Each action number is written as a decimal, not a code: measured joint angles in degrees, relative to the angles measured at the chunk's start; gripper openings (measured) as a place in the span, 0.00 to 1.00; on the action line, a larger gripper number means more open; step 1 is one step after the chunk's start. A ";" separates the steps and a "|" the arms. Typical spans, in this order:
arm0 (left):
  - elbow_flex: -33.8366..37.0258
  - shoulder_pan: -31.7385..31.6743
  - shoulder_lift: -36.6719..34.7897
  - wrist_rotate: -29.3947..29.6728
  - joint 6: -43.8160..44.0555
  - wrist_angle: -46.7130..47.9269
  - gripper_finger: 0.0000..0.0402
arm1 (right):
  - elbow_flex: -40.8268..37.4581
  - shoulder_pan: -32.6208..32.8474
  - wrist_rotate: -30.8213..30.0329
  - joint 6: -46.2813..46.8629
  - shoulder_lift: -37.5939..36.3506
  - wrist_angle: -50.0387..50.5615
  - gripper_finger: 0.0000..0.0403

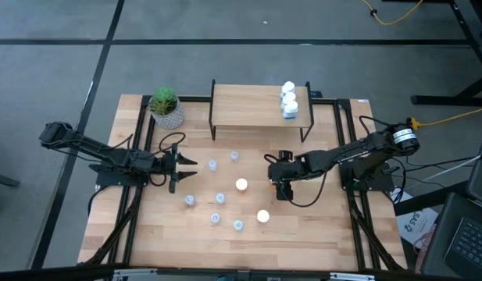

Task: Pick and place medicine bottles onto shelf by color
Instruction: Put the top right orange pill bottle on the shelf

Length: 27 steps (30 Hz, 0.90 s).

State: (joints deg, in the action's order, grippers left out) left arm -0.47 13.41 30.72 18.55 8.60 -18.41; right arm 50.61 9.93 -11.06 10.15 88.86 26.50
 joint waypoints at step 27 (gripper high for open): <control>0.00 0.00 0.00 0.04 0.04 0.00 0.41 | 17.47 -0.65 -8.17 -6.35 -1.20 13.01 0.53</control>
State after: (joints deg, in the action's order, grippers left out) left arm -0.47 13.40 30.72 18.59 8.64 -18.42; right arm 68.08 9.28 -19.23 3.80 87.66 39.51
